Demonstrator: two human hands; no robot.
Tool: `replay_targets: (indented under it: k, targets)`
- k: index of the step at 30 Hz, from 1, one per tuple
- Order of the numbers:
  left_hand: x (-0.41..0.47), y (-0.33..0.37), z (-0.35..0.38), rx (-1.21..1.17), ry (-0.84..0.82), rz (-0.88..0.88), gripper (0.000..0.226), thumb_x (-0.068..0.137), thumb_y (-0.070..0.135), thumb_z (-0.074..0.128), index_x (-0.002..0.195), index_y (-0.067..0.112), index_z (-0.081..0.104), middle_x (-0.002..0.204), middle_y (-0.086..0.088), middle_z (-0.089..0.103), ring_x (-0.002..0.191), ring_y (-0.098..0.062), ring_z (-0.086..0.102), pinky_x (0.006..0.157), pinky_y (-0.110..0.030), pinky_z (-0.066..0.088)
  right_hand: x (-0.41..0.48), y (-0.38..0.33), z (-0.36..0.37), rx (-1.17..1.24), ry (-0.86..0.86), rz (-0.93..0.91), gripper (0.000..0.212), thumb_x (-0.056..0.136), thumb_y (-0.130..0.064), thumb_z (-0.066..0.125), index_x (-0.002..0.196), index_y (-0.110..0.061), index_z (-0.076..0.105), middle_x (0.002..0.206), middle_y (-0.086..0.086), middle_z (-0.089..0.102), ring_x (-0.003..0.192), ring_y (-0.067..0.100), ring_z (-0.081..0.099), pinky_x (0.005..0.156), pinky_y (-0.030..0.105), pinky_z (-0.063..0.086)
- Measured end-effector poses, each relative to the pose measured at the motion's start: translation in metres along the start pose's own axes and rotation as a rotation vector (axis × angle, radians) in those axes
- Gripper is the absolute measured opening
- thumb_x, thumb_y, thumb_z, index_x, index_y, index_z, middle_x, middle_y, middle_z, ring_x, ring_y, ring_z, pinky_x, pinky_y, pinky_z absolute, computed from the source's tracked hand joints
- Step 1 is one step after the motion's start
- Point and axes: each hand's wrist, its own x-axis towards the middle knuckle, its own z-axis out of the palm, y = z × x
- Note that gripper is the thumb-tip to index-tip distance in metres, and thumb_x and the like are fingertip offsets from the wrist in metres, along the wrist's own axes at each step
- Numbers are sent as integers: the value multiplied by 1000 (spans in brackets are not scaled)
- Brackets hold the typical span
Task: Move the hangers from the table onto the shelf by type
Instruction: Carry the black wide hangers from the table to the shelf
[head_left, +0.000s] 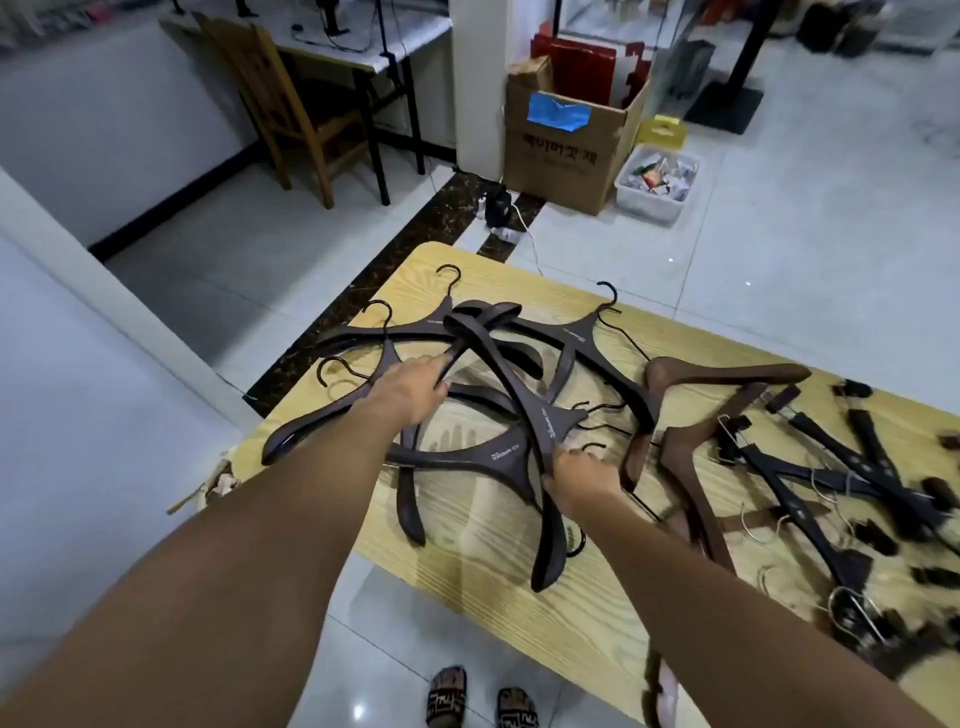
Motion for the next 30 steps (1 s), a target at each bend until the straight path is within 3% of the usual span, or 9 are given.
replay_targets:
  k: [6,12,16,23,30]
  targets:
    - [27,7,-2,22,-13,147,47,101,27,37,147,21,28,148,-5,39,135,-25,37,109,-38,33,1,-11,31,217,-121,244,44,94,-36,50,129,-11,37,130,8,54,124,28,50,95,36,39]
    - [49,9,-6,44,49,299,45,101,23,35,145,23,31,142,-3,46,129,-23,41,103,-35,35,6,-23,50,254,-73,378,33,93,-23,49,124,-10,44,129,8,56,125,27,47,97,33,38]
    - [55,9,-10,72,57,358,44,100,23,34,144,24,32,141,0,46,129,-21,41,106,-35,33,7,-30,51,275,-48,410,33,92,-11,43,125,-6,44,129,10,56,124,27,48,98,33,39]
    - [55,21,-25,95,117,423,43,100,22,33,143,23,35,142,0,46,130,-21,41,107,-34,32,1,-31,44,464,-19,479,37,91,-13,52,125,-5,39,127,10,57,119,28,56,92,33,45]
    - [42,35,-39,106,143,442,44,100,22,34,144,25,33,143,0,45,128,-23,41,106,-35,32,-14,-26,34,463,16,486,33,90,-11,54,121,-5,43,123,11,58,114,30,59,87,33,46]
